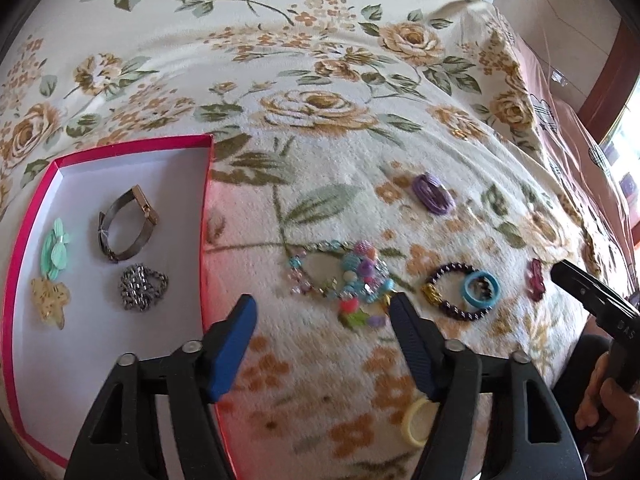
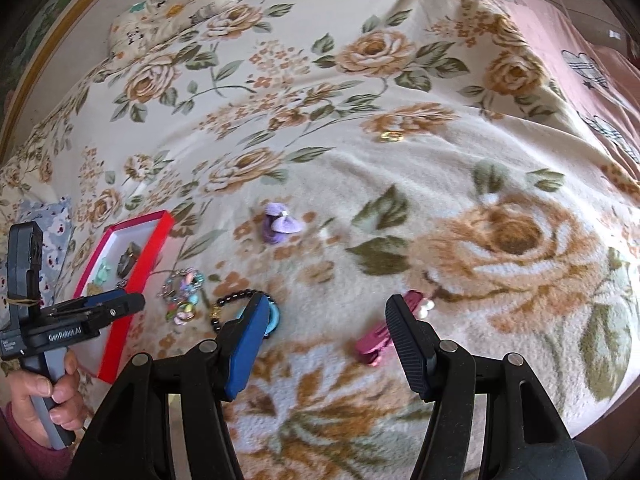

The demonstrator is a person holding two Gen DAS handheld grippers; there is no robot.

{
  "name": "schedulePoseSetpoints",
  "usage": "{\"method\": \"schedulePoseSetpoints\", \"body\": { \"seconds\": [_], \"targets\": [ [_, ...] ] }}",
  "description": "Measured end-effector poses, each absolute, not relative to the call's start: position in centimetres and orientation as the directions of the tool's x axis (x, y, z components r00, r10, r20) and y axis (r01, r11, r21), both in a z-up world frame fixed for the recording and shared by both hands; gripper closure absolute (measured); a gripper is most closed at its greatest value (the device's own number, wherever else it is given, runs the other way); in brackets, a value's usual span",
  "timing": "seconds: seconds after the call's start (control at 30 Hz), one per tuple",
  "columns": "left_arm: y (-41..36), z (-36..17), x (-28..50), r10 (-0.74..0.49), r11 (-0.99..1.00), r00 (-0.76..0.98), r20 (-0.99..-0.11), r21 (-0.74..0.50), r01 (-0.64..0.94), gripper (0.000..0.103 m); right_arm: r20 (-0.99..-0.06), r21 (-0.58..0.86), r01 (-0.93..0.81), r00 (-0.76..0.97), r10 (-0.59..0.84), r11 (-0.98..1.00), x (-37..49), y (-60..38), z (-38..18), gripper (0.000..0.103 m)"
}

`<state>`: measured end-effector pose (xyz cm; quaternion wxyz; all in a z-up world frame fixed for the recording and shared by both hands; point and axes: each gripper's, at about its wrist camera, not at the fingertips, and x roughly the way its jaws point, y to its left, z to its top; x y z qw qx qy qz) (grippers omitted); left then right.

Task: Organize jewelry
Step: 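Grasp the beaded bracelet with the left tool while the right tool grasps the pink hair clip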

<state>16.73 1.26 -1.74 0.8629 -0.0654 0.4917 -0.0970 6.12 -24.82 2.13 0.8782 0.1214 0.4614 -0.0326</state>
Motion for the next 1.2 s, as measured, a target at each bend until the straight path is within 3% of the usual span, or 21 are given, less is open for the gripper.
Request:
{"method": "schedulePoseSetpoints", "body": {
  "seconds": [0.13, 0.5, 0.73, 0.8, 1.2],
  "targets": [
    [1.3, -2.6, 18.6, -0.206, 0.979, 0.485, -0.850, -0.176, 0.107, 0.055, -0.825, 0.160, 0.199, 0.564, 0.020, 0.967, 6.1, -25.5, 1.9, 0.040],
    [-1.3, -6.2, 22.3, -0.122, 0.983, 0.412, -0.903, -0.053, 0.176, 0.064, -0.878, 0.128, 0.229, 0.478, 0.003, 0.965, 6.7, -26.0, -1.1, 0.041],
    [-2.7, -6.5, 22.6, -0.169, 0.967, 0.404, -0.899, -0.071, 0.246, 0.096, -0.886, 0.110, 0.242, 0.463, -0.015, 0.964, 7.4, -26.2, -2.3, 0.074],
    [-2.7, -6.4, 22.4, -0.177, 0.964, 0.414, -0.893, -0.072, 0.256, 0.096, -0.884, 0.105, 0.239, 0.467, -0.020, 0.965, 7.3, -26.2, -2.4, 0.085],
    [-0.2, -2.1, 19.5, -0.260, 0.961, 0.491, -0.831, -0.173, 0.216, 0.096, -0.844, 0.150, 0.146, 0.534, 0.050, 0.978, 7.6, -23.9, -0.4, 0.086]
  ]
}}
